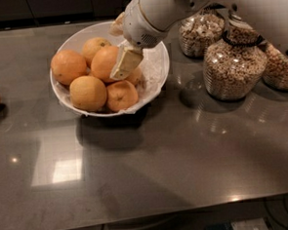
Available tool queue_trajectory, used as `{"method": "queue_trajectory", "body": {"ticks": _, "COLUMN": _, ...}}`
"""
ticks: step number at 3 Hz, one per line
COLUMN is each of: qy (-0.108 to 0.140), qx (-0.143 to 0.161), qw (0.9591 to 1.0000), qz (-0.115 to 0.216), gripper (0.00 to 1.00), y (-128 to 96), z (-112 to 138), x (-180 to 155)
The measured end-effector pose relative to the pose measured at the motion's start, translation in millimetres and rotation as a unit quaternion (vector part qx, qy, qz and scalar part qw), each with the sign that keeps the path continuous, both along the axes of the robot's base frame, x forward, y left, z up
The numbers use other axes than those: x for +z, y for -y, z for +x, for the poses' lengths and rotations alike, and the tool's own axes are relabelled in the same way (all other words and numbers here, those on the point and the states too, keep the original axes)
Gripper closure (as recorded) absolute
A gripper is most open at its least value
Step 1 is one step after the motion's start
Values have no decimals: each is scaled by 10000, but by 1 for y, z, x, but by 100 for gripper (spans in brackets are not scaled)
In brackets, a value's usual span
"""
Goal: Pick orange from white bowl
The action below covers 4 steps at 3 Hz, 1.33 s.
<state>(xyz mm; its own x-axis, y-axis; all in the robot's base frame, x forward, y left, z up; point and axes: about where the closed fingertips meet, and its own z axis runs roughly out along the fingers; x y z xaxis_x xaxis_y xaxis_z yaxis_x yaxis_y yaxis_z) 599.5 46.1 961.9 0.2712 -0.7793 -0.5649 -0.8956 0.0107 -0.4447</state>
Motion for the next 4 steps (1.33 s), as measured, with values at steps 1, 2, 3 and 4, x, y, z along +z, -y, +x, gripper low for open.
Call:
{"method": "queue_trajectory", "body": {"ticks": 1, "qy": -170, "qx": 25, "qw": 9998, "qz": 39, "gripper": 31, "y": -4, "z": 7, "x": -19}}
{"method": "queue_trajectory", "body": {"ticks": 2, "qy": -332, "qx": 38, "qw": 9994, "qz": 53, "gripper": 31, "y": -7, "z": 11, "x": -34}}
{"method": "queue_trajectory", "body": {"ticks": 3, "qy": -378, "qx": 79, "qw": 9992, "qz": 61, "gripper": 42, "y": -11, "z": 12, "x": -34}}
{"method": "queue_trajectory", "body": {"ticks": 4, "qy": -384, "qx": 82, "qw": 9992, "qz": 64, "gripper": 61, "y": -11, "z": 12, "x": -32}}
